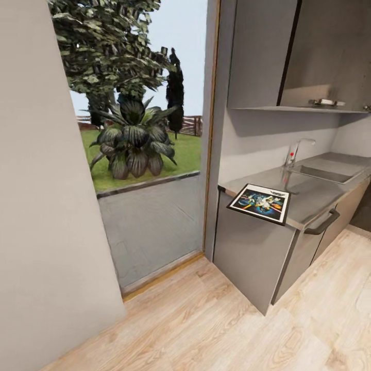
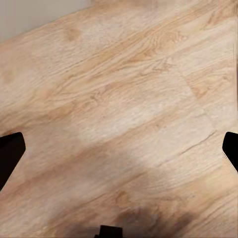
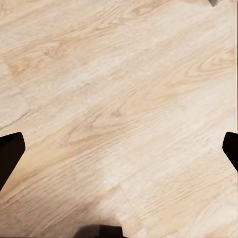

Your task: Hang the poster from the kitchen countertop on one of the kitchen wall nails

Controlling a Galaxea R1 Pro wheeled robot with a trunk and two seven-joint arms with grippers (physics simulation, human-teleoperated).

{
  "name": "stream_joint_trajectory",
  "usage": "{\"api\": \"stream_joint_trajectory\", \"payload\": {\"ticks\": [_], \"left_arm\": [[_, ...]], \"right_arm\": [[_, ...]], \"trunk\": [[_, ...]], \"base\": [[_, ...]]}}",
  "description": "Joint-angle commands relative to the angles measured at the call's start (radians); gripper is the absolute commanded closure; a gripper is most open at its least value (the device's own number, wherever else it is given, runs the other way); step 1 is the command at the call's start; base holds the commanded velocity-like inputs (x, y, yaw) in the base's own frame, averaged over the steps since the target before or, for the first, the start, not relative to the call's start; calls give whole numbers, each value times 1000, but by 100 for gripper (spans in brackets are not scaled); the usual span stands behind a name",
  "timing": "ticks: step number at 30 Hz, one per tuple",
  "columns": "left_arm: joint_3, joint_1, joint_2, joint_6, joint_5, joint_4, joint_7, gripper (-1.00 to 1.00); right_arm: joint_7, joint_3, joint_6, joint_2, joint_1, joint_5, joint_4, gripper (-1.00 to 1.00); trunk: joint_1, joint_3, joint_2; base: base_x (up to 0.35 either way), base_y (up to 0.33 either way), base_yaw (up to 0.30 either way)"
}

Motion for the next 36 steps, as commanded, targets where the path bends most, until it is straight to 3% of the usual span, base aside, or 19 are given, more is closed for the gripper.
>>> {"api": "stream_joint_trajectory", "payload": {"ticks": [1, 3, 9, 36], "left_arm": [[2, 0, 0, -22, -1, 12, 0, -100], [-1, 0, -1, -63, -3, 39, 0, -100], [-4, 0, -1, -84, -3, 51, 0, -100], [-4, 0, -1, -86, -4, 51, 0, -100]], "right_arm": [[0, 0, -3, 0, -1, 23, 1, -100], [0, -1, -3, 0, -1, 55, 1, -100], [0, -1, -3, 0, -1, 71, 1, -100], [0, -1, -3, 0, -1, 72, 1, -100]], "trunk": [[0, 0, 0], [0, 2, 0], [0, 7, 0], [0, 29, 0]], "base": [[229, 92, -264], [175, 45, -267], [50, 11, -270], [2, 1, -268]]}}
